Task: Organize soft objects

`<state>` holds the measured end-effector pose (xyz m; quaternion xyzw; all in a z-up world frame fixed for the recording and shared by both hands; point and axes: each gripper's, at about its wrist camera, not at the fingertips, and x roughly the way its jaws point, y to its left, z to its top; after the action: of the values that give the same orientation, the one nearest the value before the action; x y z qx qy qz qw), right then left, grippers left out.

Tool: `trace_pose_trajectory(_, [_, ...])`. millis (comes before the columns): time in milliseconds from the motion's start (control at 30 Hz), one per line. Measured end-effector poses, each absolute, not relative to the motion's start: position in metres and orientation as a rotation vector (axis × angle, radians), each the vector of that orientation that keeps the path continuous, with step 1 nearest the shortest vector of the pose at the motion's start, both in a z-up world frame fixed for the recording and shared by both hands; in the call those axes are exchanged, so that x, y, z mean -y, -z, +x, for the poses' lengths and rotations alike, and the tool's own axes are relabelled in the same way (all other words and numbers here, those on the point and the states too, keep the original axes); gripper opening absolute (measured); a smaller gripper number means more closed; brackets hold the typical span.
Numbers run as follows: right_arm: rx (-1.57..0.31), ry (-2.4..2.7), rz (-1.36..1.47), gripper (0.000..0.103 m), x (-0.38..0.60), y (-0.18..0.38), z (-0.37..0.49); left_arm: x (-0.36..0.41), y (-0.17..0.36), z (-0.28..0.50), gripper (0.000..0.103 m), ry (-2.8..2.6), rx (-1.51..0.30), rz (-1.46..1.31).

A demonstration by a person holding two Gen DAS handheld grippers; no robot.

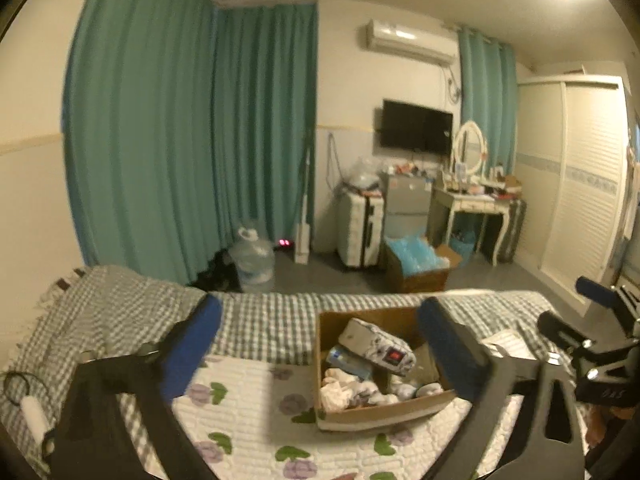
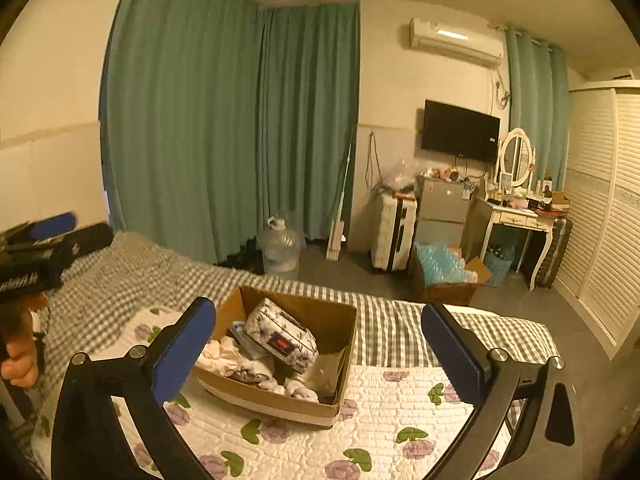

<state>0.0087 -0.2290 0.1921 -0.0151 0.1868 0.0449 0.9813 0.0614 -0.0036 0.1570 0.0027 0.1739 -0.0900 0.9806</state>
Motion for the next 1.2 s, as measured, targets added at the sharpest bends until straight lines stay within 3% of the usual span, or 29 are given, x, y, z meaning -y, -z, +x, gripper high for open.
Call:
trace_pose_trajectory(300, [-0.341,-0.036,-0.02,0.103,0.232,-0.192,-0.027,-0.01,-0.148,0.027,0.103,0.165,-0.29,0.027])
trace_pose_trajectory(600, [-0.352,0.003,-0.061,0.103,0.215,-0.157,-0.04,-0.021,-0.112,0.009,0.103,0.139,-0.283,0.08])
trace_pose_trajectory(967, [-0.426,-0.006,-0.071,0.103,0.191,-0.116,-0.018,-0.03,-0.052,0.024,0.103,0.092,-0.401,0.087])
trace_pose_trajectory(1200, [-0.457,0.006,-0.04,0.103,0.193,-0.109,-0.017,-0.036,-0.044,0.025,0.103,0.099,-0.44,0.051])
